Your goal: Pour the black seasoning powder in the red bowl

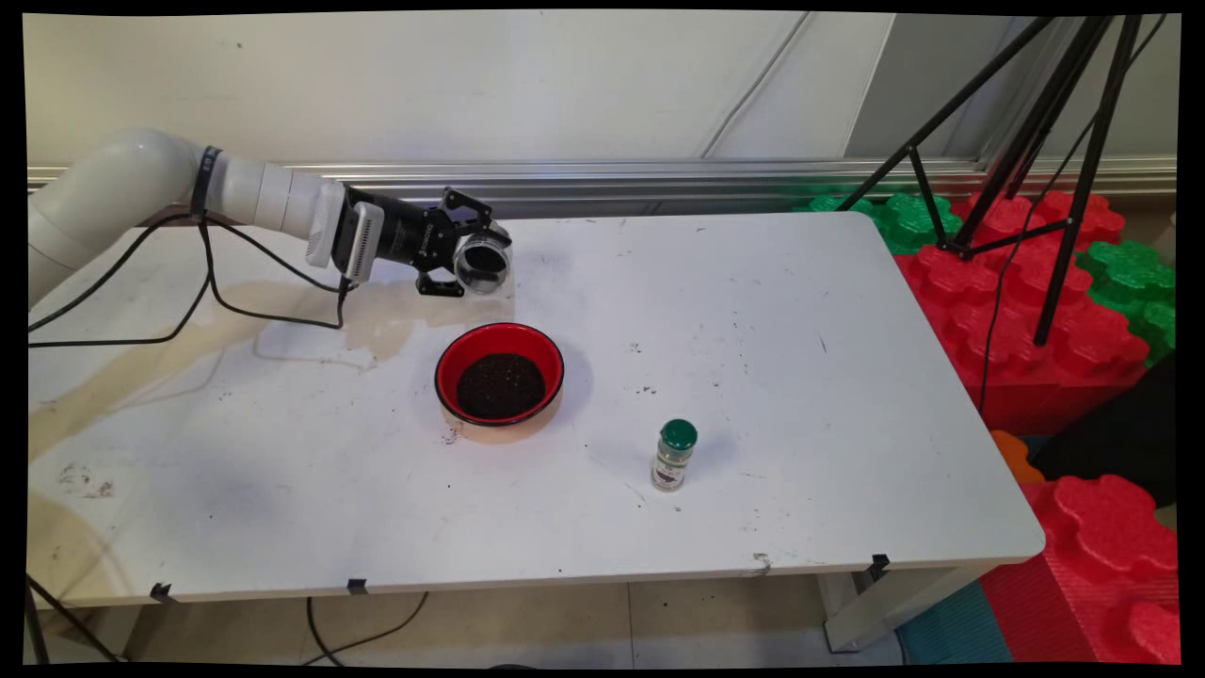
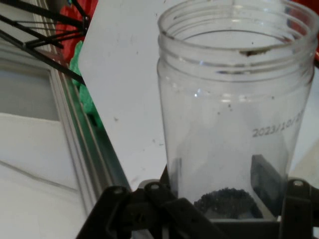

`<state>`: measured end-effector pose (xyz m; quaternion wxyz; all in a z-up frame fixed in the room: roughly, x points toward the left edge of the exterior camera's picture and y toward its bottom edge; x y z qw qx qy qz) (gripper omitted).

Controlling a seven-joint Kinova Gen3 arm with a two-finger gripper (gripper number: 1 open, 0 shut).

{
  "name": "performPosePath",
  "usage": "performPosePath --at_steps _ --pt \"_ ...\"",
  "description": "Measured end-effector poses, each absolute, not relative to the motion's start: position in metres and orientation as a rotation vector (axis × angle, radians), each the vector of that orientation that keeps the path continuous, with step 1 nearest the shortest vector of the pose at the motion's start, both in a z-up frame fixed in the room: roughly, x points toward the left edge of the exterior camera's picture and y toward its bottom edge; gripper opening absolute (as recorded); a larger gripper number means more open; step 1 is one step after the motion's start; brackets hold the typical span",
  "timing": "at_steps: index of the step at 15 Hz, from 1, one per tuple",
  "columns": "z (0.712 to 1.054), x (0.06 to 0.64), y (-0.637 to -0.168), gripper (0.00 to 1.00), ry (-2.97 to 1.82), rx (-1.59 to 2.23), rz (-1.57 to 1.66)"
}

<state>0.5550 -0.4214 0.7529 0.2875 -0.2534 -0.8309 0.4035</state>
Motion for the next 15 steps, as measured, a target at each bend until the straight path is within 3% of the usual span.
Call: performPosePath --at_steps 15 --pt "0.769 0.538 -0.407 0.0 -2.129 -1.139 1.341"
